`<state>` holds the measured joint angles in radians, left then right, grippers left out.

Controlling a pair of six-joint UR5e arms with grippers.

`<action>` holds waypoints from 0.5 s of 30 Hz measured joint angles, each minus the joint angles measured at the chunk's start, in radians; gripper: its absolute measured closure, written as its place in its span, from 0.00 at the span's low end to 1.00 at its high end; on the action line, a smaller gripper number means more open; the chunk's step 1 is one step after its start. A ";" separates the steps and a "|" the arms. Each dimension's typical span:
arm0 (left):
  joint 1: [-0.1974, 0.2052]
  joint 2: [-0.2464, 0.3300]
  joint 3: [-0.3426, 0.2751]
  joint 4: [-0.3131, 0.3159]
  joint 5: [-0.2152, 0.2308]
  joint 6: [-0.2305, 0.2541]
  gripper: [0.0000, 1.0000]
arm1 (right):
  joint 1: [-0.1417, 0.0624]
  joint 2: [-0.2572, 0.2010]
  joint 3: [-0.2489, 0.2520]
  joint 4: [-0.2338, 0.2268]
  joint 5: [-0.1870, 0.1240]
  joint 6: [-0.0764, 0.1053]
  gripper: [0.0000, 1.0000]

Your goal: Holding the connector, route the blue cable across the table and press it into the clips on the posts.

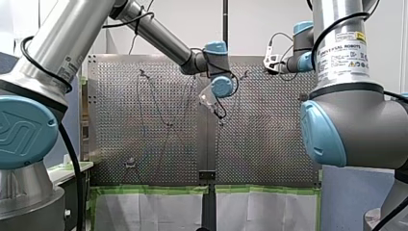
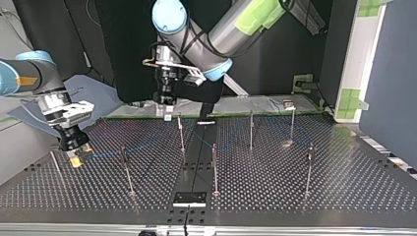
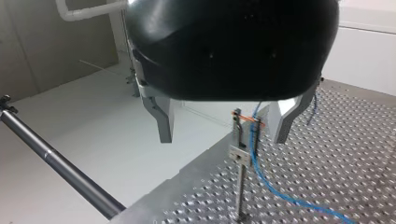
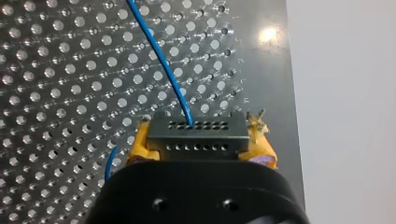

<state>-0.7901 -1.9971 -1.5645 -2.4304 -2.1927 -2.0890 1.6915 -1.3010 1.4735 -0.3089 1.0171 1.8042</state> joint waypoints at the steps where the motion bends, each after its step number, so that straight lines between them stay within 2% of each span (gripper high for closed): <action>1: 0.003 -0.003 -0.012 0.012 0.007 0.000 0.00 | 0.000 0.000 0.000 0.000 0.000 0.000 1.00; 6: 0.012 -0.012 -0.061 0.061 0.021 0.002 0.00 | 0.000 0.001 0.001 0.002 0.000 0.001 1.00; 11: 0.048 -0.048 -0.109 0.109 0.055 0.020 0.00 | 0.000 0.002 0.001 0.001 0.001 0.001 1.00; 15: 0.080 -0.080 -0.142 0.142 0.051 0.025 0.00 | -0.001 0.003 0.000 0.000 0.001 0.000 1.00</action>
<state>-0.7097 -2.0770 -1.7066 -2.2883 -2.1420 -2.0642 1.6910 -1.2978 1.4739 -0.3084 1.0185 1.8044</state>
